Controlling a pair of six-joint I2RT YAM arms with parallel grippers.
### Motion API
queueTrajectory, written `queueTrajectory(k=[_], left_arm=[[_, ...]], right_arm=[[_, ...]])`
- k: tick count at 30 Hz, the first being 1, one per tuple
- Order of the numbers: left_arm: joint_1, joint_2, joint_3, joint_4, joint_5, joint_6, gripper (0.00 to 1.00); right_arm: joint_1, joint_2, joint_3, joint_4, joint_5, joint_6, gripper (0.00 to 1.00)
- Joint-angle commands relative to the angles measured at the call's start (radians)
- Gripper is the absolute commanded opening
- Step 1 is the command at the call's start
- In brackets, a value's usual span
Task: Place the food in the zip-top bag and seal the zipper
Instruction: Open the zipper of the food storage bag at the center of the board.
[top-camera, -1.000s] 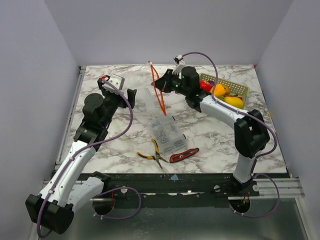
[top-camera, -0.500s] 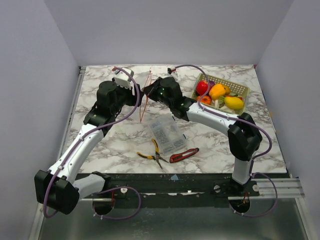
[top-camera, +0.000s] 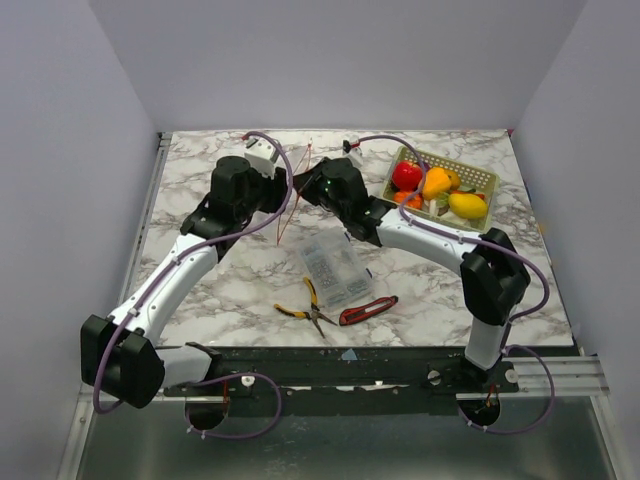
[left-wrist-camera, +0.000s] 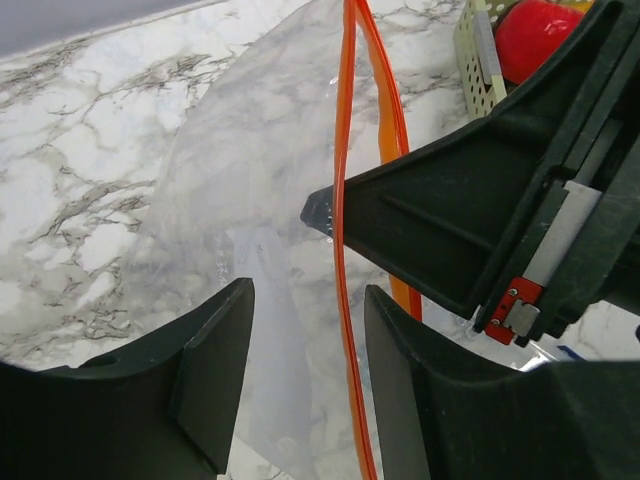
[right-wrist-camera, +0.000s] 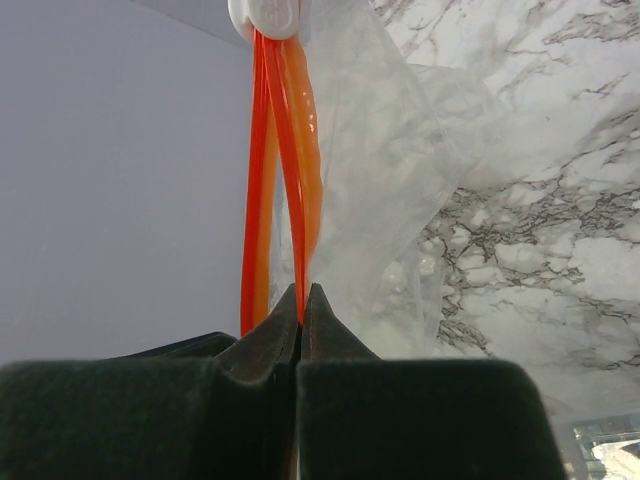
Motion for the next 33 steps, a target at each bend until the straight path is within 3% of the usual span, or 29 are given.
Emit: queueTrajectory(k=[1, 7, 18, 23, 25, 33], left_arm=[[-0.025, 0.026, 0.037, -0.031, -0.064, 0.028, 0.49], [-0.038, 0.023, 0.039, -0.039, -0.157, 0.052, 0.47], [-0.04, 0.019, 0.054, -0.068, -0.218, 0.097, 0.26], [-0.039, 0.034, 0.086, -0.115, -0.244, 0.11, 0.04], [-0.038, 0.028, 0.091, -0.128, -0.276, 0.112, 0.0], [-0.038, -0.028, 0.088, -0.135, -0.523, 0.056, 0.0]], right_arm=[[0.017, -0.049, -0.013, 0.006, 0.04, 0.026, 0.01], [0.031, -0.055, -0.033, 0.008, 0.043, 0.051, 0.01], [0.052, -0.011, -0.015, -0.024, -0.012, 0.078, 0.01], [0.052, -0.02, -0.018, -0.053, -0.007, 0.066, 0.01], [0.052, -0.018, -0.003, -0.104, 0.015, 0.046, 0.01], [0.052, 0.064, 0.172, -0.453, 0.21, -0.173, 0.01]])
